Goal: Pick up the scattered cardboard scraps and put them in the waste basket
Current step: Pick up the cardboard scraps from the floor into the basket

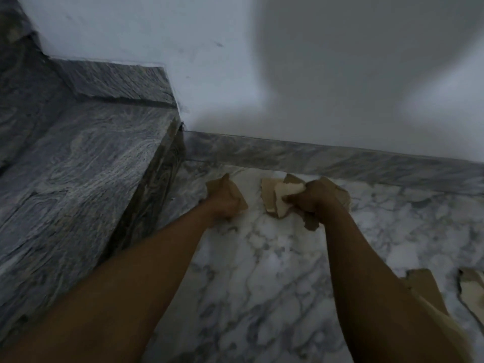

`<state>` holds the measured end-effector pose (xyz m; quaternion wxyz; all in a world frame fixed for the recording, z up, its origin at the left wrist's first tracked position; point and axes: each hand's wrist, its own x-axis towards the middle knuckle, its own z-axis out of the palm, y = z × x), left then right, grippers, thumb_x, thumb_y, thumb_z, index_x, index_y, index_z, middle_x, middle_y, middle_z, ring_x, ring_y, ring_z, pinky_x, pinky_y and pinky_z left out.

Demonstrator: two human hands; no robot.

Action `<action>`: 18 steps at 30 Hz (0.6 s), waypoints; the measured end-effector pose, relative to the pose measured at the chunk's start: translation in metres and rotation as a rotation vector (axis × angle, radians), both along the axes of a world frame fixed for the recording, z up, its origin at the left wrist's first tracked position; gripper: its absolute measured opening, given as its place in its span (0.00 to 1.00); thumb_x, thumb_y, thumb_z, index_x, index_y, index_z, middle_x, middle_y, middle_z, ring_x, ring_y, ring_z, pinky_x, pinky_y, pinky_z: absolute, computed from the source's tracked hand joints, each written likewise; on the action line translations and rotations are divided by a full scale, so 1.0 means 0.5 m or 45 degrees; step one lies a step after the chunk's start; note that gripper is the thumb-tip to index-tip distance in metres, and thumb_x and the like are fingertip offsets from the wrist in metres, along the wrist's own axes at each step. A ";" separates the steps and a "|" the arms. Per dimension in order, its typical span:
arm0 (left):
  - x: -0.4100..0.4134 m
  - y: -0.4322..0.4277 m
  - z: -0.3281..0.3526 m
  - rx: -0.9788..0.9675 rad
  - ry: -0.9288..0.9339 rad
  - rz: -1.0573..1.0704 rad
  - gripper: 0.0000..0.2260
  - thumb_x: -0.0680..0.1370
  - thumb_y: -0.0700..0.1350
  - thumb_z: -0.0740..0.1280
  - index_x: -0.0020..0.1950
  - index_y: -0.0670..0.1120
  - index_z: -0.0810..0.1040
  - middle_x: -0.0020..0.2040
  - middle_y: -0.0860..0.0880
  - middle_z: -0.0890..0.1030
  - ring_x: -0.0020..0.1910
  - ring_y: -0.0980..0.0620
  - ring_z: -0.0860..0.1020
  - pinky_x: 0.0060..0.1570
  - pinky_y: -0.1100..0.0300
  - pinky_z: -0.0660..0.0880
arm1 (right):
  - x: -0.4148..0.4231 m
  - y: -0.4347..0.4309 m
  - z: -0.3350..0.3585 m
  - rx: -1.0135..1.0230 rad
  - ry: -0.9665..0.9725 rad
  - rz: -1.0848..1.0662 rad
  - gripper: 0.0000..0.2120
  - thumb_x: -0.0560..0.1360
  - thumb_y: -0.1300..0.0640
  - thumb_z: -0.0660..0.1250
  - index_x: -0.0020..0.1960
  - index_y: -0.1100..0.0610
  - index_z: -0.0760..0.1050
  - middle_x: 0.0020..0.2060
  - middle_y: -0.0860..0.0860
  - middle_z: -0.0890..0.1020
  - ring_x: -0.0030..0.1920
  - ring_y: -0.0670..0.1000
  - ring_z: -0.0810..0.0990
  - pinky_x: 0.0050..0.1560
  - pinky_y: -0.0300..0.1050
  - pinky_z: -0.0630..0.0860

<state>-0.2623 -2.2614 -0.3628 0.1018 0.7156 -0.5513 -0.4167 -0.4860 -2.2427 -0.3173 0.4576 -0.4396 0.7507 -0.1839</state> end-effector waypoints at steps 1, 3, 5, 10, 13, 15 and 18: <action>0.008 -0.018 -0.004 0.064 -0.047 0.008 0.38 0.81 0.49 0.63 0.81 0.52 0.39 0.80 0.40 0.53 0.76 0.37 0.62 0.72 0.41 0.62 | 0.016 -0.013 -0.005 -0.028 -0.020 -0.024 0.28 0.72 0.53 0.76 0.64 0.68 0.74 0.58 0.62 0.80 0.49 0.58 0.79 0.49 0.52 0.80; 0.014 -0.032 -0.015 0.182 -0.176 -0.027 0.44 0.80 0.56 0.65 0.79 0.53 0.32 0.81 0.40 0.47 0.77 0.36 0.57 0.75 0.39 0.55 | 0.059 -0.027 -0.020 -0.001 0.003 -0.003 0.33 0.72 0.48 0.76 0.67 0.68 0.70 0.64 0.62 0.76 0.57 0.60 0.78 0.56 0.53 0.78; 0.010 -0.044 -0.027 0.184 -0.324 -0.056 0.51 0.75 0.58 0.71 0.80 0.49 0.35 0.80 0.40 0.52 0.77 0.36 0.57 0.75 0.37 0.52 | 0.098 -0.031 -0.056 0.086 0.162 0.095 0.38 0.72 0.43 0.73 0.72 0.63 0.65 0.71 0.60 0.67 0.69 0.61 0.69 0.68 0.57 0.69; 0.030 -0.145 -0.111 0.309 -0.392 -0.152 0.66 0.40 0.72 0.78 0.72 0.41 0.71 0.70 0.34 0.73 0.64 0.32 0.74 0.60 0.35 0.73 | 0.137 -0.024 -0.112 0.105 0.377 0.044 0.33 0.74 0.45 0.70 0.73 0.55 0.63 0.72 0.55 0.58 0.71 0.60 0.60 0.70 0.61 0.60; 0.026 -0.121 -0.037 0.242 -0.647 -0.202 0.64 0.51 0.67 0.78 0.80 0.45 0.55 0.80 0.37 0.52 0.77 0.33 0.55 0.71 0.35 0.60 | 0.137 -0.039 -0.118 0.119 0.235 -0.012 0.41 0.73 0.49 0.72 0.78 0.56 0.53 0.74 0.57 0.61 0.72 0.59 0.64 0.73 0.61 0.59; 0.030 -0.120 -0.021 0.192 -0.707 -0.207 0.61 0.58 0.64 0.79 0.80 0.43 0.52 0.80 0.39 0.52 0.77 0.34 0.55 0.72 0.39 0.61 | 0.129 -0.048 -0.117 0.066 0.154 -0.062 0.43 0.73 0.53 0.72 0.78 0.58 0.50 0.73 0.59 0.65 0.71 0.60 0.67 0.72 0.64 0.60; 0.040 -0.134 -0.035 0.086 -0.637 -0.208 0.55 0.58 0.60 0.81 0.78 0.42 0.60 0.75 0.39 0.64 0.73 0.36 0.65 0.70 0.46 0.67 | 0.104 -0.052 -0.115 0.118 0.092 0.020 0.46 0.74 0.51 0.72 0.79 0.60 0.47 0.75 0.57 0.64 0.73 0.58 0.65 0.75 0.63 0.54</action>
